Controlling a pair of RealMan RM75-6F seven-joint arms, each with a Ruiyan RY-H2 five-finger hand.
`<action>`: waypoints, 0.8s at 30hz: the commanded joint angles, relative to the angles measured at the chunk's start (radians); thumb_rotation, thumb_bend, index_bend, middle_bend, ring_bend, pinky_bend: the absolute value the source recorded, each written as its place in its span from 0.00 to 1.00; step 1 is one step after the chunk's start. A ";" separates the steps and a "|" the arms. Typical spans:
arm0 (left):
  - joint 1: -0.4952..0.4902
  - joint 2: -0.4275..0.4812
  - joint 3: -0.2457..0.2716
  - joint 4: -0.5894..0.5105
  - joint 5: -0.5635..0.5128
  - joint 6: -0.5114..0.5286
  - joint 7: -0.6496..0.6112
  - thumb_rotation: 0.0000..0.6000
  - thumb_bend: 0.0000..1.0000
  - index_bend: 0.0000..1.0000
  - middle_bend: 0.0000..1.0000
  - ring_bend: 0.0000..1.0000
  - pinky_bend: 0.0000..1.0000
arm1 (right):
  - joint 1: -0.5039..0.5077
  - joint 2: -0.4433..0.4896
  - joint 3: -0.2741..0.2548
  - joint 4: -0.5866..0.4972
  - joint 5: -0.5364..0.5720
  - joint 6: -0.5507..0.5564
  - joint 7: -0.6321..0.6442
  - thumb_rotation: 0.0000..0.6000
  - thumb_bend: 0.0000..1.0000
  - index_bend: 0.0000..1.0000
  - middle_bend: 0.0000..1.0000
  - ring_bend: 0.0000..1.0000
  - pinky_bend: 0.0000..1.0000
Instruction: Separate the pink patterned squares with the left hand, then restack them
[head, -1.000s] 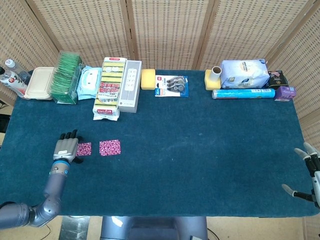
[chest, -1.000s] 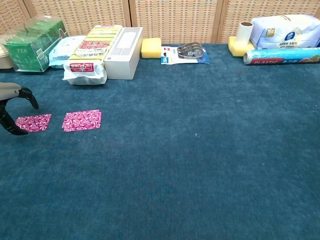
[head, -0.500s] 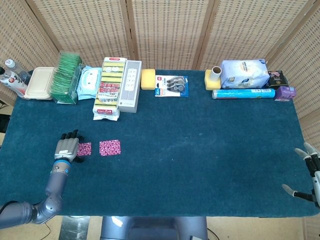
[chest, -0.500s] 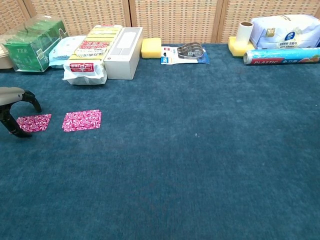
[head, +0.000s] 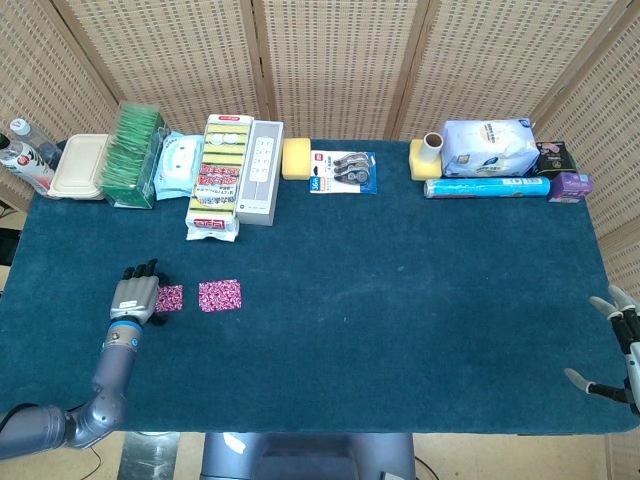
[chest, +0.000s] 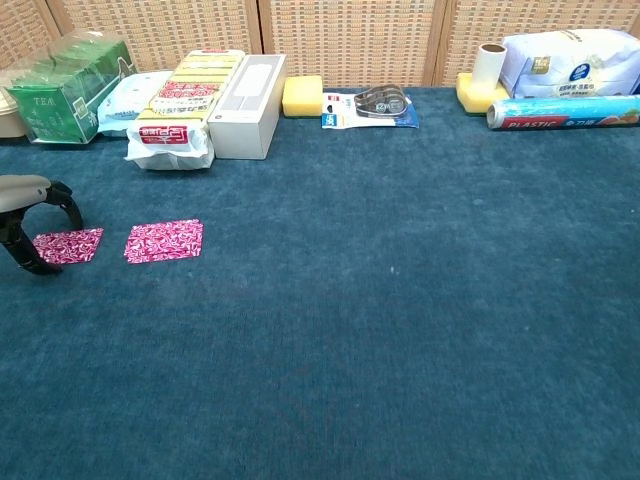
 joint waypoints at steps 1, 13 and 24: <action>0.003 0.003 -0.001 -0.005 0.002 0.005 0.001 1.00 0.25 0.30 0.00 0.00 0.02 | 0.000 -0.001 -0.001 0.002 0.000 -0.001 0.000 1.00 0.00 0.13 0.02 0.01 0.01; 0.011 -0.005 0.001 -0.001 0.012 0.016 0.012 1.00 0.25 0.30 0.00 0.00 0.02 | 0.000 0.001 0.002 -0.001 0.001 0.003 -0.001 1.00 0.00 0.13 0.02 0.01 0.01; 0.019 -0.017 0.003 0.010 0.029 0.033 0.023 1.00 0.25 0.32 0.00 0.00 0.02 | -0.003 -0.001 0.001 0.002 -0.002 0.008 0.003 1.00 0.00 0.13 0.02 0.01 0.01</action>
